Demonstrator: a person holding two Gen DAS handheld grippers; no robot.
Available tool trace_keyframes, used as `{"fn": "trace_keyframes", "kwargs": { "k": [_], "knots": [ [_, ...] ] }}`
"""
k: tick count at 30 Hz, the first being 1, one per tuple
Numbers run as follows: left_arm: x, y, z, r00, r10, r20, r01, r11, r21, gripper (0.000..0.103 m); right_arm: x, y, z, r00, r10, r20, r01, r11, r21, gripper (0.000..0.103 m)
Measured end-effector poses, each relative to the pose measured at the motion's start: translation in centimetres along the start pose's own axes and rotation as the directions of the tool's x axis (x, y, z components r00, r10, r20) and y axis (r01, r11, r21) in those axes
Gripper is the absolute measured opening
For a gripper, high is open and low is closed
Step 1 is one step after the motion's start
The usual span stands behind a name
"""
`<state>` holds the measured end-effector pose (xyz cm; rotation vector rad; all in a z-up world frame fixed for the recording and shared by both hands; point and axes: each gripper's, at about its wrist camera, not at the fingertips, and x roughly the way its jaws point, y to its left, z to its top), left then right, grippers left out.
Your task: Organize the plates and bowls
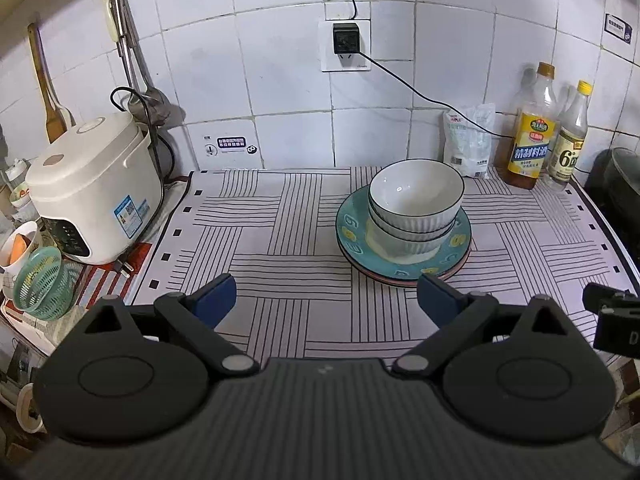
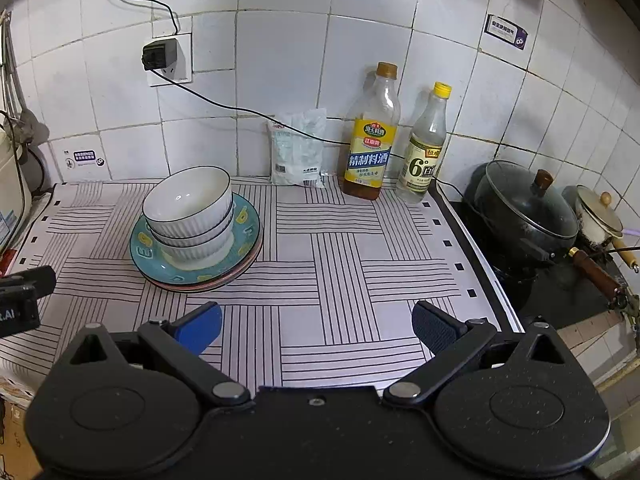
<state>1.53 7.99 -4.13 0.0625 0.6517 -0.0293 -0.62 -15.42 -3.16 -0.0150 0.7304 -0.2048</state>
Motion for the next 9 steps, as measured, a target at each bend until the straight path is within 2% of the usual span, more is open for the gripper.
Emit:
{"fn": "trace_keyframes", "kwargs": {
  "k": [9],
  "knots": [
    [-0.27, -0.05, -0.07, 1.0, -0.001, 0.008, 0.001, 1.0, 0.0, 0.098, 0.1, -0.42, -0.14, 1.0, -0.007, -0.005, 0.007, 1.0, 0.003, 0.102]
  ]
}}
